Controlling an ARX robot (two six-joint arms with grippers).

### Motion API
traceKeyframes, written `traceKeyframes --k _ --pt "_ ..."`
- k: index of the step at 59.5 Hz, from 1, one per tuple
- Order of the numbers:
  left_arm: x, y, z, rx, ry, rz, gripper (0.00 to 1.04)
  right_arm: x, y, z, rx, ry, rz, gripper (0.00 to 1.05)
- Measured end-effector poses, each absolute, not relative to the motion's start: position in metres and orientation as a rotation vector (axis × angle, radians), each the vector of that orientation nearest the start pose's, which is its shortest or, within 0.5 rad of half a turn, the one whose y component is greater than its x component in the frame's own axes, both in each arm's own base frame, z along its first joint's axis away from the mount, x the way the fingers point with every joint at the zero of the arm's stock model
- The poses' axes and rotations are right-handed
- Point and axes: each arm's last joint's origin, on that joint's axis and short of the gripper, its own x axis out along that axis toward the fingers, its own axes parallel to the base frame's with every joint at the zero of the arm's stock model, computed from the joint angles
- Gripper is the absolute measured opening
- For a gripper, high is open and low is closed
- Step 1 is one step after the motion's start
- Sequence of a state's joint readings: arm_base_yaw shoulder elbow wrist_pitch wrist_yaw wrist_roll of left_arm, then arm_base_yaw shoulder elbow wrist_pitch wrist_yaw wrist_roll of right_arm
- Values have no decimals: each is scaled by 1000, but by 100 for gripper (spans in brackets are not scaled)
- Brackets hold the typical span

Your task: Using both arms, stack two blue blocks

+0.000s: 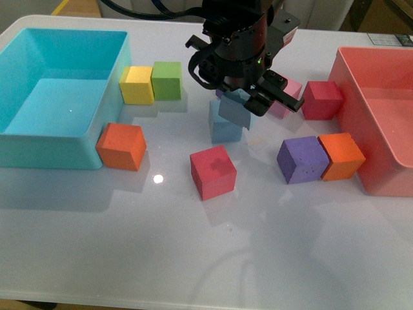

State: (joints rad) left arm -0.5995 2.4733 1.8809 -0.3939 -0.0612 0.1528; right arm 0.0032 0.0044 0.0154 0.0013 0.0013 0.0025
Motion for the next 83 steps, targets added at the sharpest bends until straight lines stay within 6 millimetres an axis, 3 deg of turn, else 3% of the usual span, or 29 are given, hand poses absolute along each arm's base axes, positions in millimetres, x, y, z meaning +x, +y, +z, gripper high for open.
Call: traceKeyframes --k 13,28,56,76,78,83 --pt "445 -295 90 472 906 -568 40 97 0 169 3 -12 2 96" --pt "462 -282 78 478 920 -545 40 97 0 169 3 -12 1 96" --pt "470 -267 80 501 954 -483 40 97 0 169 3 -12 2 96" --pt "469 -266 78 510 970 -484 94 97 0 169 3 -12 2 96" --pt "469 -266 79 509 971 -486 98 97 0 169 3 -12 2 96" --pt "469 -267 79 506 969 -490 95 97 0 169 3 -12 2 96"
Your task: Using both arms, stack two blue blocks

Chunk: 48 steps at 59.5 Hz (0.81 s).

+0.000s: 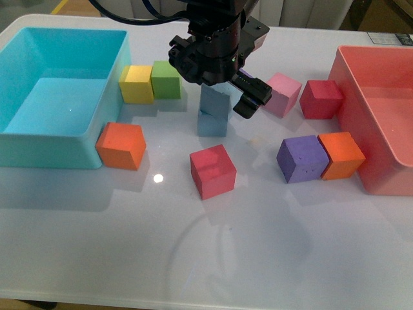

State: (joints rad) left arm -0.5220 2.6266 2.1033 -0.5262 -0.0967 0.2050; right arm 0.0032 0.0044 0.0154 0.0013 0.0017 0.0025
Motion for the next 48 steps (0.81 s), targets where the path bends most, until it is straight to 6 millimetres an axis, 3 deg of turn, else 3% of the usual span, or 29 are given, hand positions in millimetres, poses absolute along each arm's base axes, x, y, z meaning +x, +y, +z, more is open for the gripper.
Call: traceKeyframes --k 14,23,34,48 --pt "469 -267 80 489 978 -499 96 97 0 169 3 -12 2 96" --pt "460 -262 90 466 982 -504 96 97 0 169 3 -12 2 96" --pt "445 -248 123 408 949 -499 96 97 0 169 3 -12 2 96" --pt "415 -208 170 289 883 -472 96 97 0 169 3 -12 2 96"
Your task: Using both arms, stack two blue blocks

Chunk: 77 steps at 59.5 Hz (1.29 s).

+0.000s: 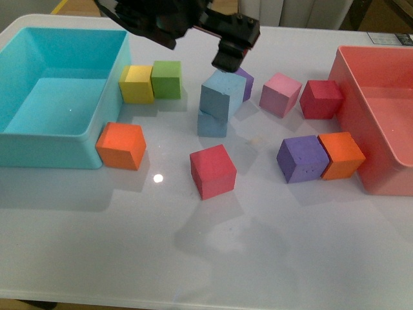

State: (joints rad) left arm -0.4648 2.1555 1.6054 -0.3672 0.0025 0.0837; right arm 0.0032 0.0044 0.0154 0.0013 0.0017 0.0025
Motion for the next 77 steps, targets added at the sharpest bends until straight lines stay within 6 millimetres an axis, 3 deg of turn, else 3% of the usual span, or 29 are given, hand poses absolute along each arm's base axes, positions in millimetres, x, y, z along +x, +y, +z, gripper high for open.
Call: traceKeyframes --k 6,9,15,22,26,28,34,44,57,77 --pt "402 -184 193 203 831 -439 96 97 0 169 3 -12 2 96" --pt "392 -159 213 123 788 -390 96 97 0 169 3 -12 2 96" --pt "378 -120 235 14 722 -310 96 97 0 169 3 -12 2 96" --pt "351 -81 241 22 252 -28 75 97 0 168 3 -12 2 96" --pt "329 -66 238 -5 98 2 64 97 0 168 3 -12 1 96" --pt "308 -57 233 -20 8 3 54 97 0 169 3 -12 2 96" --pt "277 -44 216 -17 -10 -11 32 97 0 169 3 -12 2 96" --pt "243 -29 198 -10 12 -7 2 97 0 169 3 -12 2 96" --pt "208 -17 187 -8 6 -5 2 97 0 168 3 -12 2 96" --pt "169 -1 176 -7 7 -1 2 97 0 169 3 -12 2 96"
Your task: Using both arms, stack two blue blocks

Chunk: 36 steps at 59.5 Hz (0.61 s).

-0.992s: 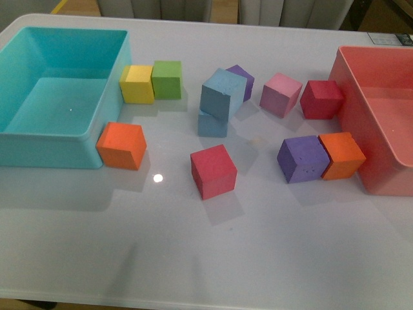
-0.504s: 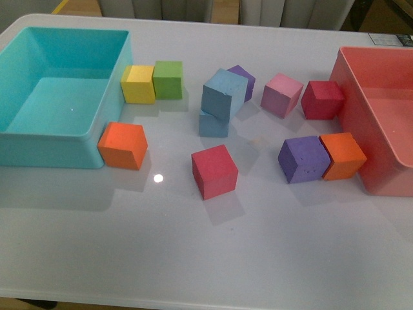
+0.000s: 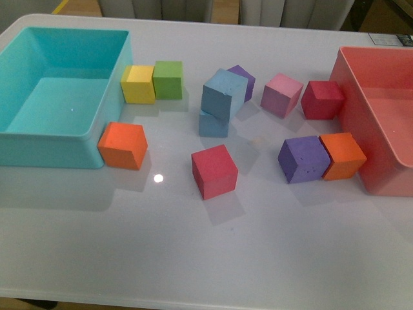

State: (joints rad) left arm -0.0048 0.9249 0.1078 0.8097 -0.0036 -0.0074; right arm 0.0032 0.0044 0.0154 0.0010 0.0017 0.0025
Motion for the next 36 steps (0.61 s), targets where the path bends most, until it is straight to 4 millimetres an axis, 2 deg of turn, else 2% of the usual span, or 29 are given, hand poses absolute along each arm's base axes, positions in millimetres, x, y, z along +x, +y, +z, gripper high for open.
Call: traceKeyframes --k 13,36 --pt "152 -1 162 -7 17 -5 2 97 0 168 3 -12 1 96" --pt "132 -1 169 -7 -7 -4 2 97 0 168 3 -12 2 96"
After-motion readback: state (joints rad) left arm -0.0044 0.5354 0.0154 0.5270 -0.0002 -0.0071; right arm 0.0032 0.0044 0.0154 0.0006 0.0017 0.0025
